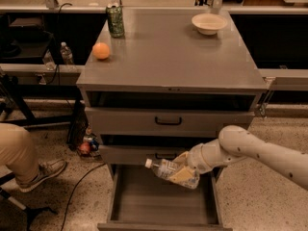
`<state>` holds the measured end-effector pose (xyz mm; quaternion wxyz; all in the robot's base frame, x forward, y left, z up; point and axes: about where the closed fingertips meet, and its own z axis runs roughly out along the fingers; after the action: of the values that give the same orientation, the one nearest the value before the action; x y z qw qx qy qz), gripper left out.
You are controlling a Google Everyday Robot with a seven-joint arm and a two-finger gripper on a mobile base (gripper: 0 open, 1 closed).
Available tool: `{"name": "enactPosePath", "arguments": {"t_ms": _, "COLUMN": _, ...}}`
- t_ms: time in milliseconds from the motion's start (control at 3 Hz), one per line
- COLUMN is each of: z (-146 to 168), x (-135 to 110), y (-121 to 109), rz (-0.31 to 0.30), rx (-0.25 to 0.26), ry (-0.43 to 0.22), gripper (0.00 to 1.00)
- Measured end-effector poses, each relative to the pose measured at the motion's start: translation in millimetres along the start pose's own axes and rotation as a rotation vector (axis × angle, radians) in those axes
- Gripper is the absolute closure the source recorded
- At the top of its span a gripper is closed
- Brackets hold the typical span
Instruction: Place blue plastic bottle into bottom drawer
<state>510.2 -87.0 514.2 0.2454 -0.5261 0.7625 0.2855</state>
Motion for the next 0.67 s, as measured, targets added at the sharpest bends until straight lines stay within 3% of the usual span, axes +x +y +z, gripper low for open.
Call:
{"name": "enactPosePath", "arguments": {"t_ms": 333, "z": 28.5, "x": 16.4, "y": -3.6, "rz": -0.026, "rx": -0.032, "ry": -0.054, "gripper": 1.0}}
{"name": "enactPosePath", "arguments": {"t_ms": 667, "z": 28.6, "x": 16.4, "y": -3.5, "rz": -0.026, "rx": -0.032, "ry": -0.054, "gripper": 1.0}}
